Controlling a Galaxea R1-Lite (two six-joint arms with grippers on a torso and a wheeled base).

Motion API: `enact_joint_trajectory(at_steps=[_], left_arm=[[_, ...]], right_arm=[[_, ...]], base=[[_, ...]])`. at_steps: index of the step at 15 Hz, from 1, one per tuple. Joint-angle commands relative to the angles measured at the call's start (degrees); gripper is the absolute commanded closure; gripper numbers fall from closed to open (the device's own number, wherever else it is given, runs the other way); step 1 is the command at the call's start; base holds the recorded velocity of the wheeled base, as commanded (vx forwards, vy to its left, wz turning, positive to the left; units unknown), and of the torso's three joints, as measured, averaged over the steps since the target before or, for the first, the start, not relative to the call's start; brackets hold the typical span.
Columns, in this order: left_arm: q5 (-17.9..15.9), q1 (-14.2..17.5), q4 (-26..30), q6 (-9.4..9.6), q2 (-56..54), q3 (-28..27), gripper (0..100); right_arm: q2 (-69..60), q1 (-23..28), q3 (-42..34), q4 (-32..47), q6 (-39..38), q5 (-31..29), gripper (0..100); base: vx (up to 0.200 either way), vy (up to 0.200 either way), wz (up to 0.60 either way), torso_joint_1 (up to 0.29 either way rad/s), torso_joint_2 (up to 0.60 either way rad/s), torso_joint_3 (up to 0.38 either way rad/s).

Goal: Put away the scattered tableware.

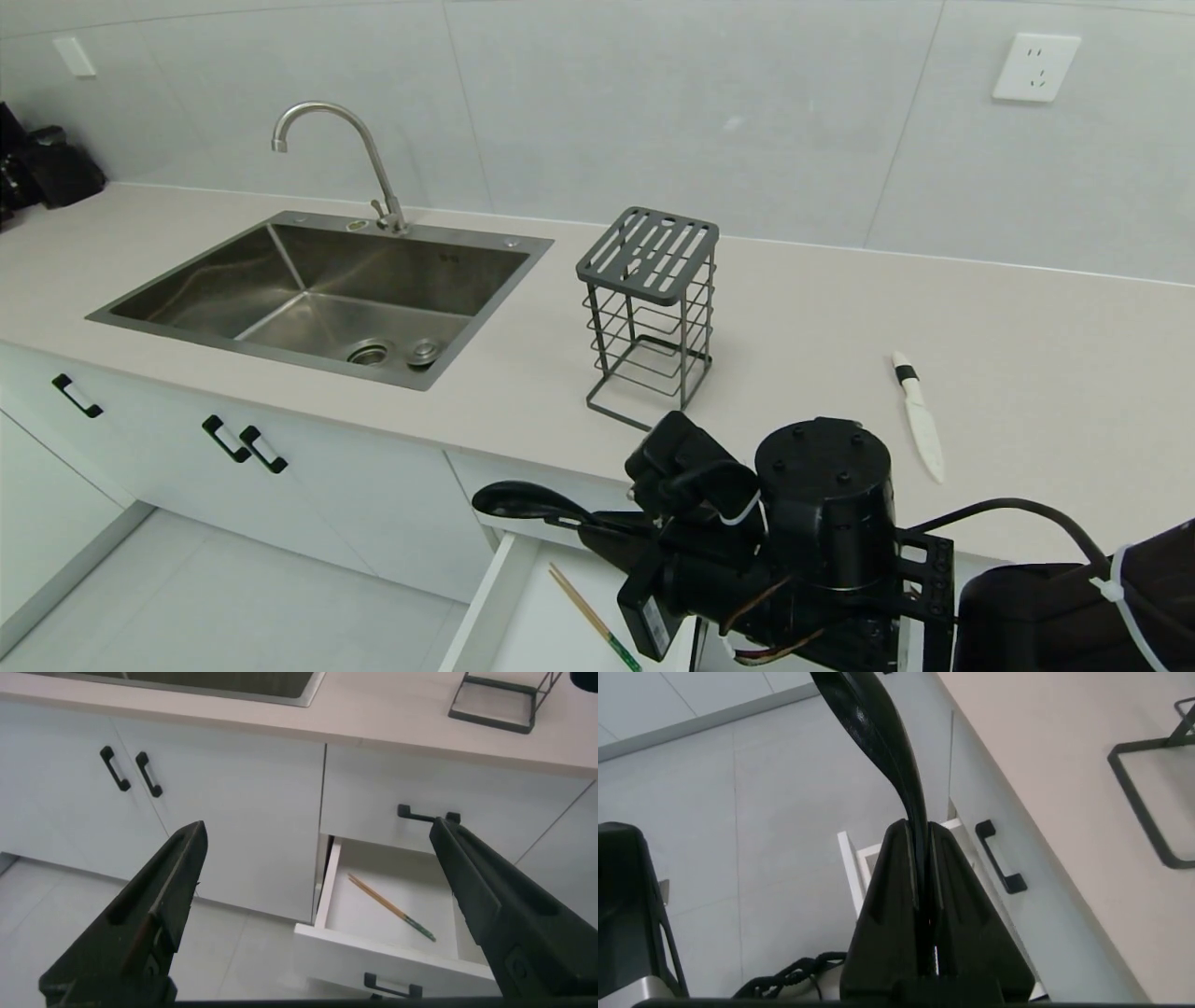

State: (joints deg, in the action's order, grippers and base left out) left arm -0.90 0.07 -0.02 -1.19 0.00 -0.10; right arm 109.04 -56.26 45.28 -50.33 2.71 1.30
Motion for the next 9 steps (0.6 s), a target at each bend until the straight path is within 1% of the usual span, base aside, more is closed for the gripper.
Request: enact_joint_trajectory(at_steps=[1, 9], left_arm=[[-0.1, 0.0, 0.0, -0.04, 0.0, 0.0, 0], [0.0, 0.0, -0.1, -0.04, 0.0, 0.0, 0]], right_arm=[[0.2, 0.0, 0.0, 0.0, 0.0, 0.0, 100], [0.3, 0.0, 0.0, 0.0, 0.0, -0.1, 100]], base=[[0.0, 0.0, 0.0, -0.237, 0.49, 0.242], [0.0, 0.0, 0.0, -0.274, 0.54, 0.26]])
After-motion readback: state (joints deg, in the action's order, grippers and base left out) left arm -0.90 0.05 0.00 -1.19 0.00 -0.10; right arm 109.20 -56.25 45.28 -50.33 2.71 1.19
